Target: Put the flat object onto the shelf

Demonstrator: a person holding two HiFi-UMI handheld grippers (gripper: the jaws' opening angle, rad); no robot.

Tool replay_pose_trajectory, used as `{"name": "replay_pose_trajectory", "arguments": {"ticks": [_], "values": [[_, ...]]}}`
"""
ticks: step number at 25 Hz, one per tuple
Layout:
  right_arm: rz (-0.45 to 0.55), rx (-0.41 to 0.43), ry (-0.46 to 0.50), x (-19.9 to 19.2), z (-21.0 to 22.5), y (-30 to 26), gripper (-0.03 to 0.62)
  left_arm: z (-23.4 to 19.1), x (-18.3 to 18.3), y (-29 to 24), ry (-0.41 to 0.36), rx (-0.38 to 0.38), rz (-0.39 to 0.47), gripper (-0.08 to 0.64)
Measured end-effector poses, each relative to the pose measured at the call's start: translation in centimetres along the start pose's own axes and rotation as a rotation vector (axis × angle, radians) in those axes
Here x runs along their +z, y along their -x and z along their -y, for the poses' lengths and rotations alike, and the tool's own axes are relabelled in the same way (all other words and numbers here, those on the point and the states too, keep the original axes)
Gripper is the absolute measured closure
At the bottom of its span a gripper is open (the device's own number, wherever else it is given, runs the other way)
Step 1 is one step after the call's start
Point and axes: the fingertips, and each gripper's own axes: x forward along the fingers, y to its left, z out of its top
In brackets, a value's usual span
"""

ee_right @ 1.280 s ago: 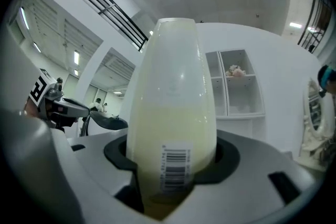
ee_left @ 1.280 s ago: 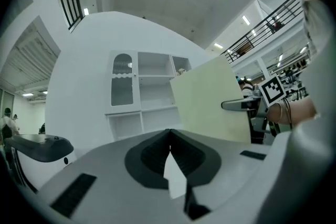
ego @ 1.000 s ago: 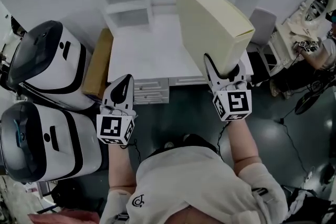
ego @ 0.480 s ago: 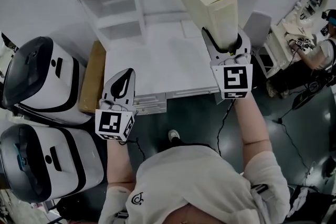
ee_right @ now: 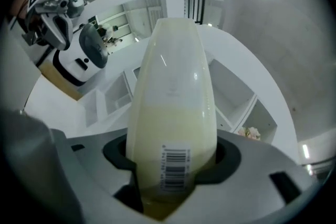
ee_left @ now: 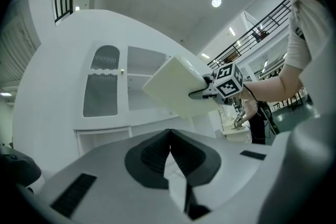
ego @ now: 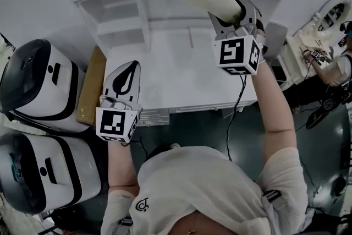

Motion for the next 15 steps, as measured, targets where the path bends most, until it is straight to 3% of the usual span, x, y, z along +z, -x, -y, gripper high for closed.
{"name": "replay_pose_trajectory", "arguments": {"ticks": [6, 15], "values": [[-0.006, 0.001, 0.243, -0.2, -0.5, -5.0, 0.316, -1.9, -1.7, -1.9, 0.029, 0.041, -0.024, 0.548], [-0.069, 0.056, 0.444, -1.9, -3.1, -11.7, 0.313, -5.1, -2.7, -5.8, 0.035, 0.020, -0.023, 0.548]]}}
